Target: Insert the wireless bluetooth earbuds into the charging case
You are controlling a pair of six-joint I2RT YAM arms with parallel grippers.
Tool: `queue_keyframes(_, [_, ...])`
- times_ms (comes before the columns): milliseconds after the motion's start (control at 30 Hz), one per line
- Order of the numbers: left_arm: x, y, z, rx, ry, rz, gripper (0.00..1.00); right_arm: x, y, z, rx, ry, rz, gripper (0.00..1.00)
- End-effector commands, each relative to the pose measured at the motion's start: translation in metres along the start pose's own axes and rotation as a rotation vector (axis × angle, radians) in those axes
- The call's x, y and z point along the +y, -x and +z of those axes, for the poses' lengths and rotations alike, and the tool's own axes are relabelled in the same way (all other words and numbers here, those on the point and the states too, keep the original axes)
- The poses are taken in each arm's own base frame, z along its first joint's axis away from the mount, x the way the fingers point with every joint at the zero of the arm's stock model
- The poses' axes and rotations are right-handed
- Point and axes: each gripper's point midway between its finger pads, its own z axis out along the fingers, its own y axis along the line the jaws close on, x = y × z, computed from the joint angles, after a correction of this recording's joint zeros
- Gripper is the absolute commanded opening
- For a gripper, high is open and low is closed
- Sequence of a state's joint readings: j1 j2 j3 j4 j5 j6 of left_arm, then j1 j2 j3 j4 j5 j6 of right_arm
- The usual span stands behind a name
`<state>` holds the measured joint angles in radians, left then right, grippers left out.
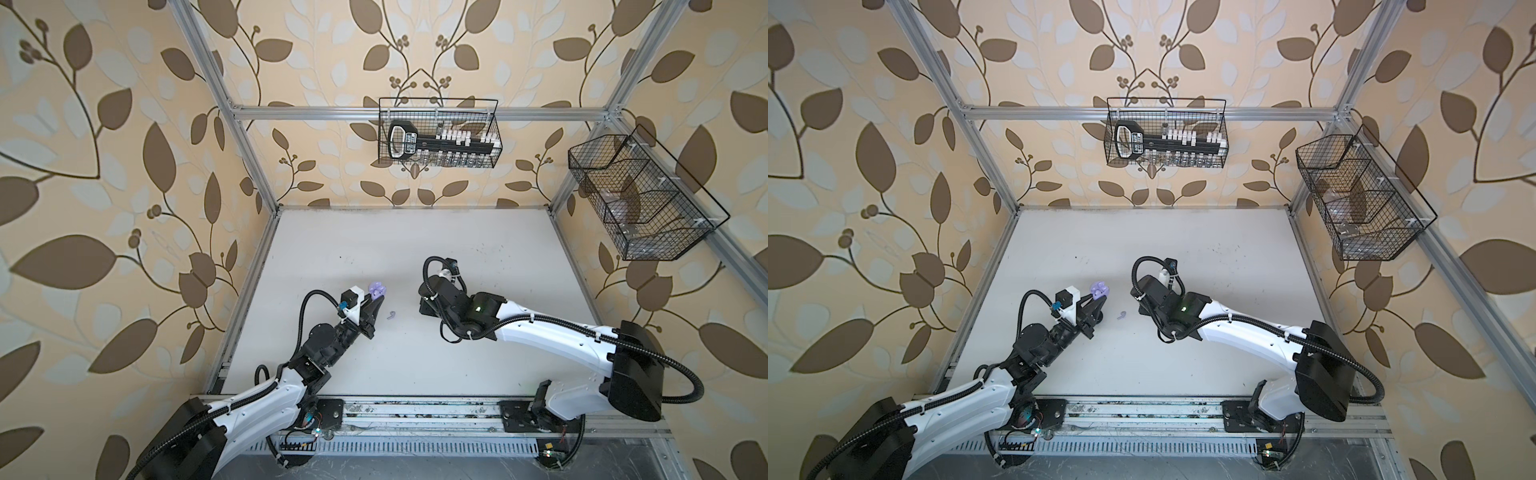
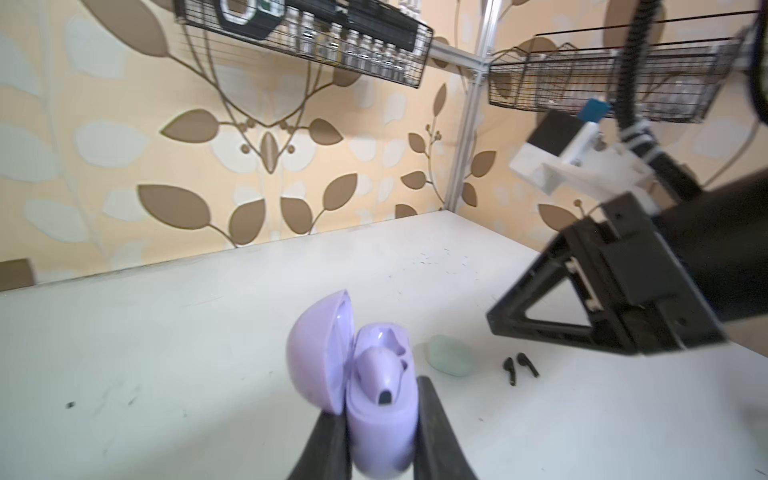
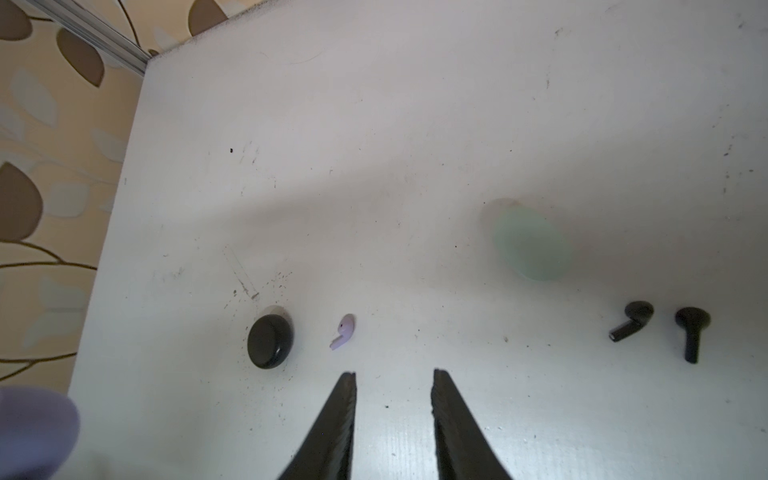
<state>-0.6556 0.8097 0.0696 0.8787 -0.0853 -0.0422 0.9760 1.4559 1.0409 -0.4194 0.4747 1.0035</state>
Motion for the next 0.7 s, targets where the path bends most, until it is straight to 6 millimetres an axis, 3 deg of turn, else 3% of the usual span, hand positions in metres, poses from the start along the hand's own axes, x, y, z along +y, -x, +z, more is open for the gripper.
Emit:
queue_keyframes(0, [0.034, 0.013, -0.002, -0.03, 0.209, -0.052, 0.0, -0.008, -0.019, 0.015, 0.028, -0.048, -0.126, 0.32])
queue_keyframes(100, [0.049, 0.011, -0.007, -0.025, 0.295, -0.07, 0.0, -0.004, -0.035, 0.036, 0.144, -0.023, -0.104, 0.35])
queue_keyframes(200, [0.053, 0.011, -0.009, -0.012, 0.322, -0.069, 0.0, 0.019, -0.046, 0.05, 0.171, 0.043, -0.11, 0.52])
queue_keyframes(267, [0.057, 0.012, -0.01, -0.014, 0.341, -0.068, 0.0, 0.028, -0.05, 0.058, 0.187, -0.019, -0.154, 0.56])
queue_keyframes(433, [0.065, 0.012, -0.016, -0.015, 0.39, -0.076, 0.0, 0.048, -0.061, 0.092, 0.228, -0.114, -0.217, 0.55])
queue_keyframes(667, [0.061, 0.015, -0.016, -0.02, 0.368, -0.067, 0.0, 0.049, -0.078, 0.129, 0.258, -0.188, -0.247, 0.53])
